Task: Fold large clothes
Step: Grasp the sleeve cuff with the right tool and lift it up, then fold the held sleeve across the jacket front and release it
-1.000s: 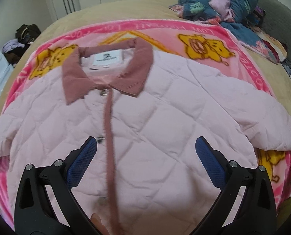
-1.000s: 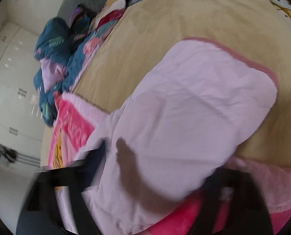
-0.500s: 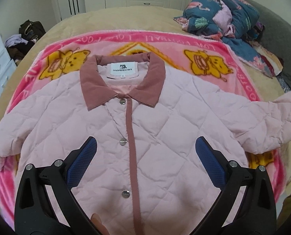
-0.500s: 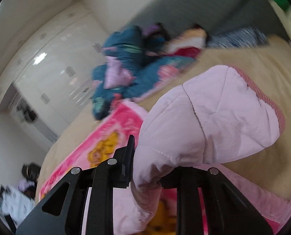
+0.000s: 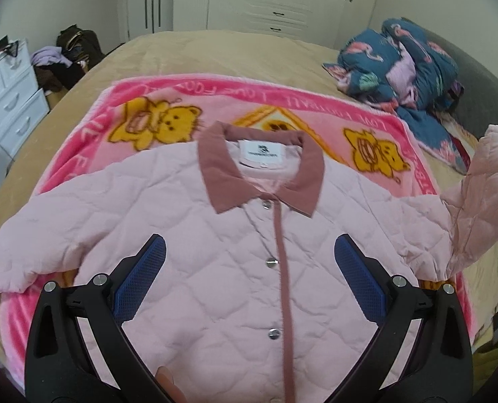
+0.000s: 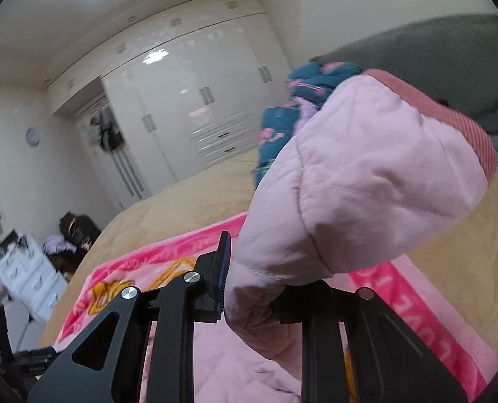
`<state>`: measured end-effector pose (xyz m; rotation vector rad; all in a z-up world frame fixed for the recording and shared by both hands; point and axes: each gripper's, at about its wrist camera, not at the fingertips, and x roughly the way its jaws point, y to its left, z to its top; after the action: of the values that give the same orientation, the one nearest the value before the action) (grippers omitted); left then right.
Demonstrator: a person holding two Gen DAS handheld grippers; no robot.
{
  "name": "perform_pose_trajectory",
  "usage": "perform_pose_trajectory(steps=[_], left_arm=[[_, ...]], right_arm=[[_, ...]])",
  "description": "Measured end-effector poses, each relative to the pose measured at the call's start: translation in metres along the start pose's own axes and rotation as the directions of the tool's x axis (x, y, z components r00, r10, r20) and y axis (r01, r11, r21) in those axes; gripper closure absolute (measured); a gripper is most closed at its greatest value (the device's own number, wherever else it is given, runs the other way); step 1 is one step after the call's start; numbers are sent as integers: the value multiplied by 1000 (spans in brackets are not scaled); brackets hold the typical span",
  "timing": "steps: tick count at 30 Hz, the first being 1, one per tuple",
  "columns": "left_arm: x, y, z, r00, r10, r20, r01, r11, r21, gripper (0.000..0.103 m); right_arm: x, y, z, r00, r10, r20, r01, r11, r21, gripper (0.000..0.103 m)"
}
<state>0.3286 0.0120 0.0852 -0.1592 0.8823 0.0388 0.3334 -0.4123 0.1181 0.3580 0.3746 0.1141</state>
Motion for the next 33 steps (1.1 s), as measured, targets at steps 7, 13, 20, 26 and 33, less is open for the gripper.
perform_pose_trajectory(steps=[7, 13, 20, 26, 33], left_arm=[[-16, 34, 6, 1000, -14, 28, 15, 999, -45, 9], [-19, 57, 6, 999, -13, 35, 16, 996, -88, 9], [-14, 76, 0, 999, -19, 29, 23, 990, -142, 9], [-13, 89, -5, 999, -34, 26, 39, 983, -178, 9], [-12, 106, -8, 998, -54, 28, 58, 972, -227, 9]], right_arm=[[15, 65, -12, 997, 70, -37, -73, 994, -87, 83], [22, 99, -33, 990, 118, -79, -128, 982, -136, 83], [41, 142, -68, 974, 164, -158, -191, 967, -170, 83], [57, 178, -102, 953, 197, -231, -247, 945, -213, 83], [75, 213, -149, 929, 195, -316, -283, 923, -261, 83]])
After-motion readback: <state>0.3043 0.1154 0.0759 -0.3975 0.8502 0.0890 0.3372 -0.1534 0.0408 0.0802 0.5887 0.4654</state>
